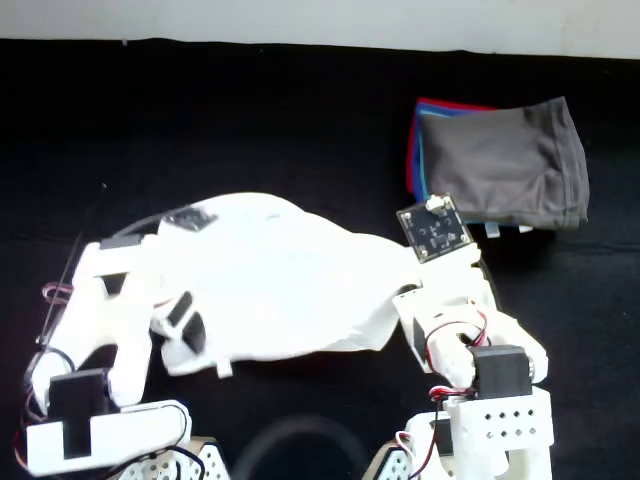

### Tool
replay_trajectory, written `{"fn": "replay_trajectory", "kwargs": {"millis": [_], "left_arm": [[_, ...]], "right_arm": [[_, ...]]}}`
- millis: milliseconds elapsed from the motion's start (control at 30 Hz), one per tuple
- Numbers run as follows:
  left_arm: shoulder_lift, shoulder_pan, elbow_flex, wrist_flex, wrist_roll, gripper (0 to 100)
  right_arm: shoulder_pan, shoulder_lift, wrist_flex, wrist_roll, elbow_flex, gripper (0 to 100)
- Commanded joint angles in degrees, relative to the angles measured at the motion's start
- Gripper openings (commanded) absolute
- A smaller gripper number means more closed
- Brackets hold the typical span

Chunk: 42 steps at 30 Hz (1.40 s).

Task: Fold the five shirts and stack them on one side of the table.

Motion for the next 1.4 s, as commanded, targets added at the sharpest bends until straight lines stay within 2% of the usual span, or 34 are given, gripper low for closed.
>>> {"fn": "replay_trajectory", "kwargs": {"millis": [0, 233, 367, 500, 700, 800, 1033, 1100, 1167, 1200, 1233, 1367], "left_arm": [[0.48, 0.22, -6.29, 3.78, 2.11, 21], [0.31, 3.47, -12.18, 22.15, 2.02, 21], [0.4, 3.3, -12.62, 26.46, 2.02, 21], [0.4, 3.3, -9.01, 23.91, 2.2, 21], [1.01, 3.3, -0.92, 6.86, 2.37, 21], [1.01, 2.86, 1.71, 1.85, 2.29, 21], [1.01, 1.1, 0.22, 1.76, 2.02, 20], [1.01, 1.54, 0.4, 2.46, 2.02, 14], [0.92, 1.98, 0.4, 3.25, 2.2, 2], [0.75, 2.15, 0.4, 3.34, 2.29, 0], [0.57, 2.15, 0.48, 3.43, 2.29, 2], [0.4, 2.15, 0.22, 3.43, 2.29, 1]], "right_arm": [[-0.48, -0.57, -0.75, 0.62, -0.22, 0.5], [-0.48, -0.66, -0.75, 0.62, -0.22, 0.5], [-0.48, -0.66, -0.75, 0.62, -0.22, 0.5], [-0.48, -0.66, -0.92, 0.62, -0.22, 0.5], [-0.66, -0.57, -1.1, 0.7, -0.31, 0.5], [-0.66, -0.57, -0.75, 0.7, -0.31, 0.5], [-0.66, -0.57, -0.75, 0.7, -0.66, 0.5], [-0.66, -0.57, -0.92, 0.7, -0.57, 0.5], [-0.66, -0.4, -1.19, 0.7, -0.13, 0.5], [-0.66, -0.31, -1.19, 0.7, 0.4, 0.5], [-0.66, -0.4, -1.36, 0.7, 1.19, 0.5], [-0.4, -0.66, -4.26, 0.53, 4.7, 0.5]]}}
